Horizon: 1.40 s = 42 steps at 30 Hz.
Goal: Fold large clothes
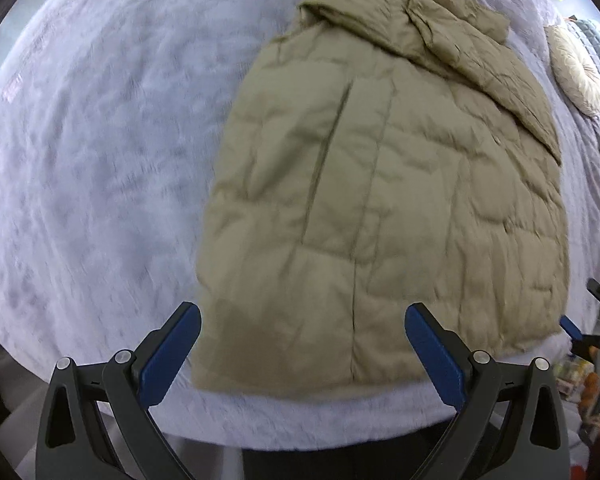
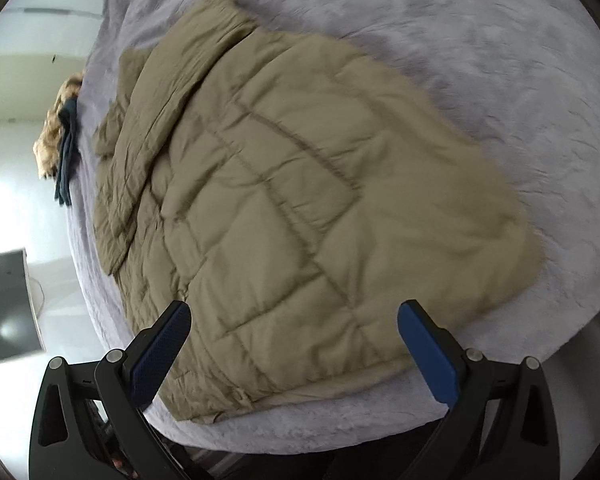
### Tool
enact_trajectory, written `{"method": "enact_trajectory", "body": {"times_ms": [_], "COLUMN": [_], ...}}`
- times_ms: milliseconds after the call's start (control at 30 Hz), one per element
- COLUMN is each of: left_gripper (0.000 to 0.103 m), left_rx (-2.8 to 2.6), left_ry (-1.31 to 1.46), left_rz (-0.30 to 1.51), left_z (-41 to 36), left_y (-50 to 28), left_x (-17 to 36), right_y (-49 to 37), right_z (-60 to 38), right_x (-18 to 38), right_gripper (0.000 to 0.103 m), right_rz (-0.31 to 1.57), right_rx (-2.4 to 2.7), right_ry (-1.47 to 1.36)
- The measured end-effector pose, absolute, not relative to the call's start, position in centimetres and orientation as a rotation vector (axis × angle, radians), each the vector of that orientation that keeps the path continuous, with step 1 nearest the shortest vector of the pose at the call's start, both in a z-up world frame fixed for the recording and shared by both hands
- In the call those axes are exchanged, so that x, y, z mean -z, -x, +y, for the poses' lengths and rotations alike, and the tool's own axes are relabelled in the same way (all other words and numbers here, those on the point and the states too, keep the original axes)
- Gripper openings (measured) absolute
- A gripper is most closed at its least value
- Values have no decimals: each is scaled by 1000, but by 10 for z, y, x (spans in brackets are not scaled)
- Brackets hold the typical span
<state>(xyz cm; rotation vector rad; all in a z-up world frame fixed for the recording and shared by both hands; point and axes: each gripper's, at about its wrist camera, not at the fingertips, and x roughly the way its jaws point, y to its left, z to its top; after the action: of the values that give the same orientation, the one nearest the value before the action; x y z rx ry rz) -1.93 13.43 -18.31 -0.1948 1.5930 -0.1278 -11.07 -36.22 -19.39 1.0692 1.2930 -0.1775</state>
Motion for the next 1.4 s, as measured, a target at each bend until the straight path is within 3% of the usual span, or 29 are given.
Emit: {"method": "enact_trajectory", "body": {"times_ms": [667, 1267, 1300, 1367, 1400], "left_gripper": [102, 102, 101, 78, 71], "left_rx": [199, 193, 182, 162, 155], "left_ry": [490, 647, 644, 636, 623], "left_rz": [1759, 1665, 1664, 1655, 1655], "left_z": [159, 112, 112, 108, 112], "left_y": [80, 42, 41, 38, 38], "left_x": [237, 249, 249, 246, 245], "right_y": [177, 155, 154, 152, 154], "right_z": [-391, -387, -386, -386, -388], "right_x": [256, 277, 277, 274, 274], "right_gripper": [102, 101, 99, 78, 56], "right_rz": [1314, 1172, 1166, 1162, 1173], "right_rx": [204, 91, 90, 92, 97], "right_ry": [-1387, -1570, -1576, -1579, -1574]}}
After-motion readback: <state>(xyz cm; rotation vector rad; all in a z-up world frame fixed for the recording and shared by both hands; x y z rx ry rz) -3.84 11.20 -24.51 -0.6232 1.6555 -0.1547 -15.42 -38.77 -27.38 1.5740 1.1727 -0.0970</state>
